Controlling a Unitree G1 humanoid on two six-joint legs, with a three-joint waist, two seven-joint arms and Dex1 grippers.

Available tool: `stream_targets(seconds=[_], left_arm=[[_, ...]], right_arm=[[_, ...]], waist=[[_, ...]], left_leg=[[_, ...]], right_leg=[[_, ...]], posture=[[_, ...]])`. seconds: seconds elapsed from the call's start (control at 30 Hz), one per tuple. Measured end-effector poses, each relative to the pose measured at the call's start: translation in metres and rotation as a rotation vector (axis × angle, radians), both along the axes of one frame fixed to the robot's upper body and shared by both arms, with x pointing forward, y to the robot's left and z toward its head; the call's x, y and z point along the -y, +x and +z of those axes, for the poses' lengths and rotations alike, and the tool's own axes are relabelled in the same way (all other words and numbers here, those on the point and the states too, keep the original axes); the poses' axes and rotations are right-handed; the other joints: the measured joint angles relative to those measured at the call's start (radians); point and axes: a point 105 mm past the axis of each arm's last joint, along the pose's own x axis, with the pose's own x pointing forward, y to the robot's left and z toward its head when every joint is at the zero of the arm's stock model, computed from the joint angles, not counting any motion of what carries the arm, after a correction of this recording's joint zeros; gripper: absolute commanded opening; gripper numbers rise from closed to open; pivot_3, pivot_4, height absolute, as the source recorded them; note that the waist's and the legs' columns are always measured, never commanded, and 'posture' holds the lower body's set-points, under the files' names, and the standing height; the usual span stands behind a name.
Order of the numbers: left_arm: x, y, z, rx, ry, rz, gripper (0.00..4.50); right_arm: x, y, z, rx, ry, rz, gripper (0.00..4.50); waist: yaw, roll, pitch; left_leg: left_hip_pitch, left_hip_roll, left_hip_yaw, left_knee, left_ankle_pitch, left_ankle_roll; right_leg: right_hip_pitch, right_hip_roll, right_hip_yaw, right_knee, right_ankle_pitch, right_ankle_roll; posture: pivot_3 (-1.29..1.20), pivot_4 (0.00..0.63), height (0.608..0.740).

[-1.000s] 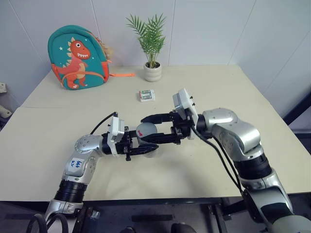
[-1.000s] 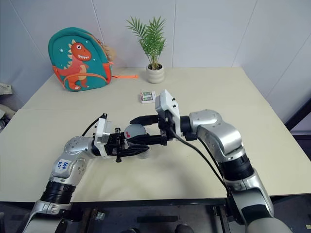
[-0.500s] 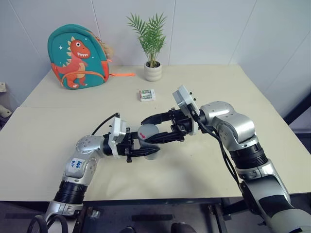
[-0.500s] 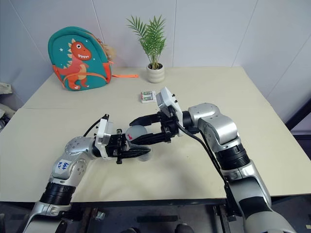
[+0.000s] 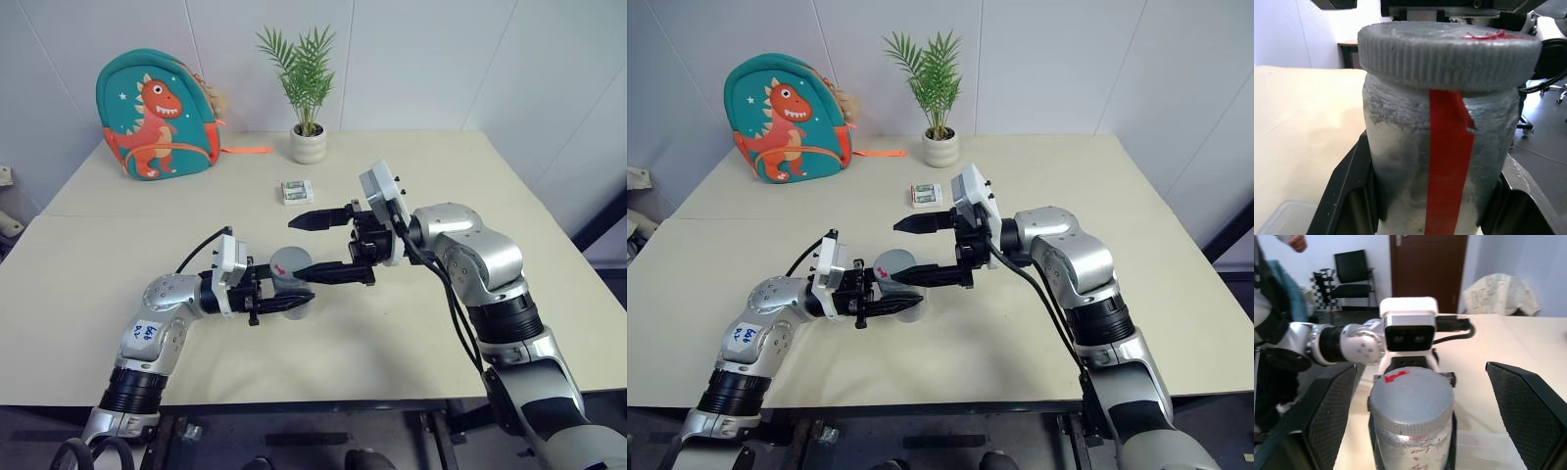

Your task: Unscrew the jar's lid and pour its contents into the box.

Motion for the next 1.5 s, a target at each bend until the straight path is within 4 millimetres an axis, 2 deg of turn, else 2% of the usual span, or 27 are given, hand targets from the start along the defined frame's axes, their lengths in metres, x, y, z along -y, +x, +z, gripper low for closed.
stream_targets(seconds=[0.23, 0.63, 1.0, 1.17, 1.33, 1.5], left_arm=[[0.002, 0.001, 0.0, -0.003, -0.009, 0.008, 1.98], [0.001, 0.003, -0.001, -0.009, -0.011, 0.028, 1.98], [-0.002, 0.007, -0.001, -0.019, -0.016, 0.062, 1.98], [-0.003, 0.004, 0.0, -0.008, -0.012, 0.043, 1.98], [-0.002, 0.003, -0.001, -0.012, -0.013, 0.037, 1.98], [-0.002, 0.003, -0.001, -0.012, -0.013, 0.037, 1.98]], right_arm=[[-0.02, -0.001, -0.008, -0.015, -0.005, -0.062, 4.46], [-0.022, 0.008, -0.014, -0.02, -0.019, -0.125, 4.46], [0.009, 0.014, -0.016, -0.032, -0.034, -0.157, 4.46], [0.052, 0.037, -0.012, -0.057, -0.008, -0.339, 4.46], [0.056, 0.036, -0.019, -0.101, -0.005, -0.33, 4.46], [0.051, 0.021, -0.01, -0.114, 0.02, -0.243, 4.46]], waist=[[0.001, 0.0, 0.0], [0.0, 0.0, 0.0], [0.001, 0.0, 0.0], [0.003, 0.0, 0.0], [-0.004, 0.0, 0.0], [0.001, 0.0, 0.0]], left_leg=[[0.0, 0.0, 0.0, 0.0, 0.0, 0.0], [0.0, 0.0, 0.0, 0.0, 0.0, 0.0], [0.0, 0.0, 0.0, 0.0, 0.0, 0.0], [-0.001, -0.001, 0.0, 0.0, 0.0, 0.0], [-0.001, 0.0, 0.001, 0.0, 0.0, 0.0], [-0.001, 0.0, 0.0, 0.001, 0.0, 0.0]], right_leg=[[0.0, 0.0, 0.0, 0.0, 0.0, 0.0], [0.0, 0.0, 0.0, 0.0, 0.0, 0.0], [0.0, 0.0, 0.0, 0.0, 0.0, 0.0], [0.0, 0.0, 0.0, 0.0, 0.0, 0.0], [-0.001, 0.0, 0.001, 0.0, 0.0, 0.0], [0.0, 0.0, 0.001, 0.0, 0.0, 0.001]], posture=[[0.0, 0.15, 0.74], [0.0, 0.15, 0.74], [0.0, 0.15, 0.74], [0.0, 0.15, 0.74], [0.0, 0.15, 0.74], [0.0, 0.15, 0.74]])
